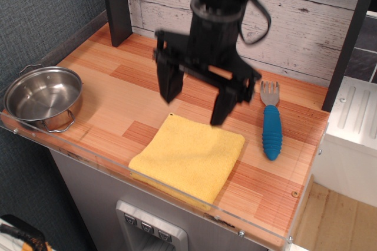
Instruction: Put the towel in the back left corner
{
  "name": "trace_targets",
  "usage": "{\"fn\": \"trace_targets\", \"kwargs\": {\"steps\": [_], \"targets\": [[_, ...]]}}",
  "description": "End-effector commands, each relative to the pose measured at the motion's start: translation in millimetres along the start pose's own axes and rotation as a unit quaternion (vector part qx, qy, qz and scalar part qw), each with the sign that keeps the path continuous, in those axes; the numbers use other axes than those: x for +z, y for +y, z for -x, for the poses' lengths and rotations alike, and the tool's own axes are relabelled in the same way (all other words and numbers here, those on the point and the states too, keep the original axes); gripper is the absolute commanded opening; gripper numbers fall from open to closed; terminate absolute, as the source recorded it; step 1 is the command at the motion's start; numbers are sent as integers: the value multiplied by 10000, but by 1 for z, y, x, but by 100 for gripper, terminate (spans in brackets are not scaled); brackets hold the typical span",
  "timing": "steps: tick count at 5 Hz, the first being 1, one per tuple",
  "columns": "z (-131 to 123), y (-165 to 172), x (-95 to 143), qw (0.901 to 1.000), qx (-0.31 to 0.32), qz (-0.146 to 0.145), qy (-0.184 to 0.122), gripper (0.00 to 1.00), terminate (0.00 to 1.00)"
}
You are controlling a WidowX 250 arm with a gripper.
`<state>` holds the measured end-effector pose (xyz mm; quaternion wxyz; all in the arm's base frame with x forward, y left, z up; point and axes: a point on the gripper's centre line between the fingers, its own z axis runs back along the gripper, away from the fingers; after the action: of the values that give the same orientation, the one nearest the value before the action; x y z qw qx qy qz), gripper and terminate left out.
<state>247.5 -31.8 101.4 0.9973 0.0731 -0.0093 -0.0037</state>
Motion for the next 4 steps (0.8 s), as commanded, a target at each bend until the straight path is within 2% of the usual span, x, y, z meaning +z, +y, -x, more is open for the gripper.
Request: {"fn": "trace_targets", "kwargs": {"steps": [1, 2, 4], "targets": [[6, -3, -16, 9995, 209, 55, -230, 0, 0], [6, -5, -31, 9991, 258, 184, -267, 0, 0], [-1, -9, -59, 9971, 359, 306, -595, 0, 0]]}}
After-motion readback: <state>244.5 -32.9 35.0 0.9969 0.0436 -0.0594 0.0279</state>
